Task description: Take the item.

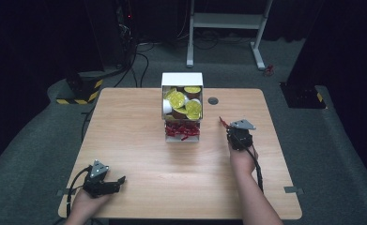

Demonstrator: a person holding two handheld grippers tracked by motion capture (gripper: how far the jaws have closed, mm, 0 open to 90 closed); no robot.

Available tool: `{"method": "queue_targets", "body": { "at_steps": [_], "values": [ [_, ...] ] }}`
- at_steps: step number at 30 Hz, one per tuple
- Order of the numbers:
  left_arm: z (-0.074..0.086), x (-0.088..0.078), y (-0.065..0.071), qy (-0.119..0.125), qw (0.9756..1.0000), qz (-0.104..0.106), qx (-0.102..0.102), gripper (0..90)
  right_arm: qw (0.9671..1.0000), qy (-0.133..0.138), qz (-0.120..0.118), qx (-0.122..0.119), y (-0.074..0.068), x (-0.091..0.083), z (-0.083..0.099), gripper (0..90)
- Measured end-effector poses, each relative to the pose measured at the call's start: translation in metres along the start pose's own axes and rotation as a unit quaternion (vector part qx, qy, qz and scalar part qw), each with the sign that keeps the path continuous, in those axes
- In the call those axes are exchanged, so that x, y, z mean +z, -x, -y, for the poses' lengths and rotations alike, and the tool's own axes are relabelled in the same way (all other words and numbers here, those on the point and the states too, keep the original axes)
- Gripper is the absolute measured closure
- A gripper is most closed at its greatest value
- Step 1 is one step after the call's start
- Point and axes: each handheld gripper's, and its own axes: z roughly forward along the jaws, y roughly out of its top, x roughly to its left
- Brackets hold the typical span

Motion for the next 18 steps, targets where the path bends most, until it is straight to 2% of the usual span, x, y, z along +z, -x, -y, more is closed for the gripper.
{"method": "queue_targets", "body": {
  "at_steps": [18],
  "values": [
    [0.0, 0.0, 0.0, 0.001, 1.0, 0.0, 0.0, 15.1, 0.9992, -0.04, 0.001, 0.009, 0.006, 0.008, 0.023, 86.2]
  ]
}}
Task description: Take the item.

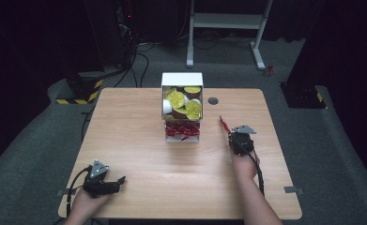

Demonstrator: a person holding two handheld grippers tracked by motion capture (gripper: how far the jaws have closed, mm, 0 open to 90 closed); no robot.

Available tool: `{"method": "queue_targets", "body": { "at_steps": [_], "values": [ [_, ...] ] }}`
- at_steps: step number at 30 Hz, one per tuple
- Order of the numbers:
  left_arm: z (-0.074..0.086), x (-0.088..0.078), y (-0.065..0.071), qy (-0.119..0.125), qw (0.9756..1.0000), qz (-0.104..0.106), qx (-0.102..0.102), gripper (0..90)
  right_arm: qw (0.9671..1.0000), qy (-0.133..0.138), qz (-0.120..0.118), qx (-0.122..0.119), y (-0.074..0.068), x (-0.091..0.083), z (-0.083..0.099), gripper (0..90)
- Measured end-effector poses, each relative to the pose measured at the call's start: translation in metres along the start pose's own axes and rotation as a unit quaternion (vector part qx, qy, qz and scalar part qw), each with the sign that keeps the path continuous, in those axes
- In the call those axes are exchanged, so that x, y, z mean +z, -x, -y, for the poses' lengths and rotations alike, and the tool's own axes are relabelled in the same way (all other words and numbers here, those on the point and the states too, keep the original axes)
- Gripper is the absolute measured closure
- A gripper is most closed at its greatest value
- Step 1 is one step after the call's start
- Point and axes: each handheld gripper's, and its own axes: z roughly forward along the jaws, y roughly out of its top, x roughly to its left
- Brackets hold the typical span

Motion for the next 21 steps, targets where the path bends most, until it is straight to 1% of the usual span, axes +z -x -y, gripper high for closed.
{"method": "queue_targets", "body": {
  "at_steps": [3, 6, 9, 10, 12, 13, 15, 16, 21],
  "values": [
    [0.0, 0.0, 0.0, 0.0, 1.0, 0.0, 0.0, 15.1, 1.0, -0.004, 0.0, 0.003, 0.002, 0.002, 0.003, 86.2],
    [0.0, 0.0, 0.0, 0.0, 1.0, 0.0, 0.0, 15.1, 0.9999, -0.015, 0.0, 0.009, 0.004, 0.005, 0.008, 86.1],
    [0.0, 0.0, 0.0, 0.0, 1.0, 0.0, 0.0, 15.1, 0.9998, -0.018, 0.0, 0.01, 0.004, 0.006, 0.009, 85.9],
    [0.0, 0.0, 0.0, 0.0, 1.0, 0.0, 0.0, 15.1, 0.9998, -0.02, 0.001, 0.006, 0.005, 0.008, 0.01, 85.7],
    [0.0, 0.0, 0.0, 0.0, 1.0, 0.0, 0.0, 15.1, 0.9996, -0.024, 0.002, 0.012, 0.005, 0.009, 0.011, 85.5],
    [0.0, 0.0, 0.0, 0.0, 1.0, 0.0, 0.0, 15.1, 0.9997, -0.025, 0.003, 0.008, 0.005, 0.01, 0.012, 85.4],
    [0.0, 0.0, 0.0, 0.0, 1.0, 0.0, 0.0, 15.1, 0.9996, -0.027, 0.003, 0.009, 0.006, 0.011, 0.014, 85.1],
    [0.0, 0.0, 0.0, 0.0, 1.0, 0.0, 0.0, 15.1, 0.9994, -0.03, 0.003, 0.015, 0.006, 0.011, 0.014, 84.5],
    [0.0, 0.0, 0.0, 0.0, 1.0, 0.0, 0.0, 15.1, 0.9994, -0.03, 0.006, 0.014, 0.007, 0.013, 0.016, 81.1]
  ]
}}
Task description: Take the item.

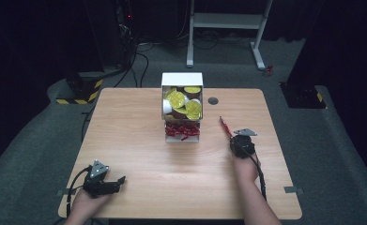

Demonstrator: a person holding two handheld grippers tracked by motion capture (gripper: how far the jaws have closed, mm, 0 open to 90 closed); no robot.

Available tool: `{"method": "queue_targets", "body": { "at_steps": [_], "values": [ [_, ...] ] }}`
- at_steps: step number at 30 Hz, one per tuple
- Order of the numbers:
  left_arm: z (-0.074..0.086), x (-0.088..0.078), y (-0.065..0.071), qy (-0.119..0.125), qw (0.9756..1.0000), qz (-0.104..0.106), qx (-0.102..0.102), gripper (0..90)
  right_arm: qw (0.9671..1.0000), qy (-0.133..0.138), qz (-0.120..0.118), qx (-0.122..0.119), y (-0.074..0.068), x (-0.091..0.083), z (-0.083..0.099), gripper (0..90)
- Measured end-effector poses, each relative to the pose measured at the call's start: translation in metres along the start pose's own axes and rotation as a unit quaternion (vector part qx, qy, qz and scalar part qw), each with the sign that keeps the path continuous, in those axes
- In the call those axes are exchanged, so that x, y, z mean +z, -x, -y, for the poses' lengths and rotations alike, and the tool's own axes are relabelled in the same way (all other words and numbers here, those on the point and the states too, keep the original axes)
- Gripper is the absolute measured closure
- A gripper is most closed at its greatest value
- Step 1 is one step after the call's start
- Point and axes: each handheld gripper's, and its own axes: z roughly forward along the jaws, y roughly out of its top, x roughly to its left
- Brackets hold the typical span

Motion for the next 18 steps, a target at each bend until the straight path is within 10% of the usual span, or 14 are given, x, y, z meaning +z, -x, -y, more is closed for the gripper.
{"method": "queue_targets", "body": {
  "at_steps": [18],
  "values": [
    [0.0, 0.0, 0.0, 0.0, 1.0, 0.0, 0.0, 15.1, 0.9996, 0.023, -0.008, 0.011, 0.0, -0.012, -0.005, 73.1]
  ]
}}
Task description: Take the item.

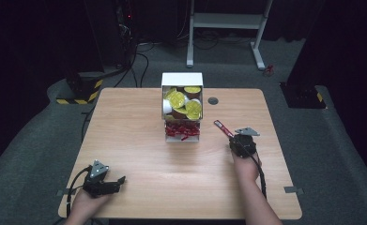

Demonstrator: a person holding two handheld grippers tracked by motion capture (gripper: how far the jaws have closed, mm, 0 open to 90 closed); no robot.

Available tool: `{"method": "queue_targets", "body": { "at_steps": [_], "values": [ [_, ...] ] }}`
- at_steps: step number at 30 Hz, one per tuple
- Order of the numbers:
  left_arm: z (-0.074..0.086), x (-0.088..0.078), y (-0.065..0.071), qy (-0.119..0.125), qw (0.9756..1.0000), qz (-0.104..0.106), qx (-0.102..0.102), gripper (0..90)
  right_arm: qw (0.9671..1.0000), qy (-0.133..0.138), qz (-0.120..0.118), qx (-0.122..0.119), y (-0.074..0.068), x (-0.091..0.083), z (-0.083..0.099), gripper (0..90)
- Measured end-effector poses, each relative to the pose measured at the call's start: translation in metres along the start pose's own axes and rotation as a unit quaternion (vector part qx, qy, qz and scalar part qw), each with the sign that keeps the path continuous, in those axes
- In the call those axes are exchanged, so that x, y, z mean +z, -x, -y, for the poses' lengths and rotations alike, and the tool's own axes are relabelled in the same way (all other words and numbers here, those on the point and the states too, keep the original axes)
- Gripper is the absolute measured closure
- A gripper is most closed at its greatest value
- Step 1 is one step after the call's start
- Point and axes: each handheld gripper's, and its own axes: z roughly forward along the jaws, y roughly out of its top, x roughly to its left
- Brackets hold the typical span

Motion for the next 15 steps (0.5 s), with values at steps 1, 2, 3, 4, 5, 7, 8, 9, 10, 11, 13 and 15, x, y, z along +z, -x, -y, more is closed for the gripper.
{"method": "queue_targets", "body": {
  "at_steps": [1, 2, 3, 4, 5, 7, 8, 9, 10, 11, 13, 15],
  "values": [
    [0.0, 0.0, 0.0, 0.0, 1.0, 0.0, 0.0, 15.1, 1.0, 0.003, -0.002, -0.005, 0.0, -0.002, -0.001, 72.3],
    [0.0, 0.0, 0.0, 0.0, 1.0, 0.0, 0.0, 15.1, 1.0, 0.005, -0.003, -0.005, 0.0, -0.002, -0.001, 71.7],
    [0.0, 0.0, 0.0, 0.0, 1.0, 0.0, 0.0, 15.1, 1.0, 0.006, -0.003, -0.004, -0.001, -0.003, -0.002, 71.1],
    [0.0, 0.0, -0.001, 0.0, 1.0, -0.002, 0.004, 15.1, 0.9999, 0.008, -0.005, -0.004, -0.001, -0.004, -0.002, 71.1],
    [0.0, 0.0, 0.0, 0.0, 1.0, -0.001, 0.004, 15.1, 0.9999, 0.011, -0.005, -0.005, -0.002, -0.005, -0.003, 71.1],
    [0.0, 0.0, 0.0, -0.001, 1.0, 0.0, 0.002, 15.1, 0.9998, 0.017, -0.005, -0.008, -0.002, -0.008, -0.004, 70.6],
    [0.0, 0.0, 0.0, -0.001, 1.0, 0.0, 0.002, 15.1, 0.9998, 0.017, -0.008, -0.005, -0.002, -0.01, -0.004, 70.0],
    [0.0, 0.0, 0.0, 0.0, 1.0, -0.001, 0.002, 15.1, 0.9997, 0.02, -0.008, -0.005, -0.003, -0.011, -0.005, 69.4],
    [0.0, 0.0, 0.0, 0.0, 1.0, -0.001, 0.002, 15.1, 0.9997, 0.02, -0.008, -0.005, -0.003, -0.011, -0.005, 69.4],
    [0.0, 0.0, 0.0, -0.001, 1.0, 0.0, 0.001, 15.1, 0.9996, 0.025, -0.011, -0.004, -0.005, -0.015, -0.006, 67.5],
    [0.0, 0.0, 0.0, -0.001, 1.0, -0.001, 0.001, 15.1, 0.9994, 0.031, -0.014, -0.006, -0.006, -0.019, -0.007, 66.3],
    [0.0, 0.0, 0.0, -0.002, 1.0, -0.001, 0.0, 15.1, 0.9992, 0.034, -0.018, -0.006, -0.007, -0.024, -0.008, 65.3]
  ]
}}
